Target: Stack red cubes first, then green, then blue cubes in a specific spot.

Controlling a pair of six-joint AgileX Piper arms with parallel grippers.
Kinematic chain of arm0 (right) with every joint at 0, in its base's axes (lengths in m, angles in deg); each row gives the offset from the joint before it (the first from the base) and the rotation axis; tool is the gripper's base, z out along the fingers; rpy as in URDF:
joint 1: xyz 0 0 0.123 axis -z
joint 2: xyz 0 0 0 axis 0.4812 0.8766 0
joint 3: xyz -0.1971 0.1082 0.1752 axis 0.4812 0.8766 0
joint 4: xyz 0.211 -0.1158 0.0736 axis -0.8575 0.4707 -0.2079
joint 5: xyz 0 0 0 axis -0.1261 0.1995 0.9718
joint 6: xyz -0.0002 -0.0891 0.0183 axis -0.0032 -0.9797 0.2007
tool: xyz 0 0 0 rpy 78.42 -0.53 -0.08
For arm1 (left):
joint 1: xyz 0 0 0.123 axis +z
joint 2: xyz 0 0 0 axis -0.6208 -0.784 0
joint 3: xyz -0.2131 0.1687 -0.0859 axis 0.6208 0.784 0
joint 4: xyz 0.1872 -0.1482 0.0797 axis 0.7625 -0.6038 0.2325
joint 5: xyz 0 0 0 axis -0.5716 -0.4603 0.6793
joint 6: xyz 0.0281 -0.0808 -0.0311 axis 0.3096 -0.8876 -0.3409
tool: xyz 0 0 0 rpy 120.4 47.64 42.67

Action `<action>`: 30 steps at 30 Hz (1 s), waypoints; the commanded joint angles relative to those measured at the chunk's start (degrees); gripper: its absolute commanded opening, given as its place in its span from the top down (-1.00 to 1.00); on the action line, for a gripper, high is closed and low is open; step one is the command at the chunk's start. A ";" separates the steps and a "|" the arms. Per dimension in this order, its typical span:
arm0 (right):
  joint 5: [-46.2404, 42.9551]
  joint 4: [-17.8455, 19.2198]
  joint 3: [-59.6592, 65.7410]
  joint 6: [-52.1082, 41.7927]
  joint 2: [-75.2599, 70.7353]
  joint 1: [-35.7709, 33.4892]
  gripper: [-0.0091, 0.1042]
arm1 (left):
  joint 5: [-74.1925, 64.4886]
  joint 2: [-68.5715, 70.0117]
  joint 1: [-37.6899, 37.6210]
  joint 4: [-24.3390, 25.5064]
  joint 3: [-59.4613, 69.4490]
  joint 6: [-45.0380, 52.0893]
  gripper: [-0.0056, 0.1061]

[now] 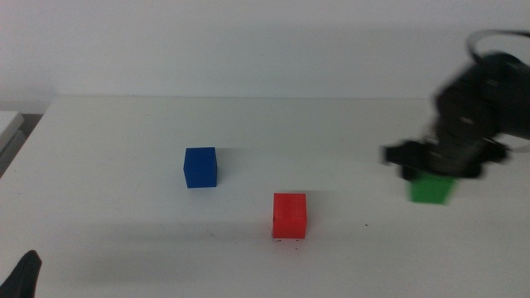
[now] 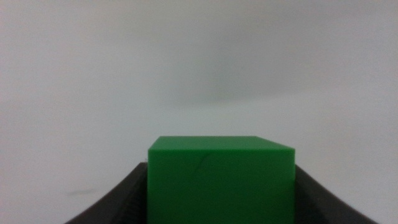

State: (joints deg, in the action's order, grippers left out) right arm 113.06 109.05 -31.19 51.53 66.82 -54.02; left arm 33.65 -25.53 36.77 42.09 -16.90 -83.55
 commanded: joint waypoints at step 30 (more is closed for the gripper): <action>9.14 -2.25 -27.22 14.29 22.18 -23.34 0.58 | 0.72 0.20 0.15 -0.20 0.02 -0.23 -0.78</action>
State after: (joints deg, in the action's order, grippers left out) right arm 122.42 106.93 -58.40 65.57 88.16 -77.23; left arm 33.65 -25.53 36.77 42.09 -16.90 -83.55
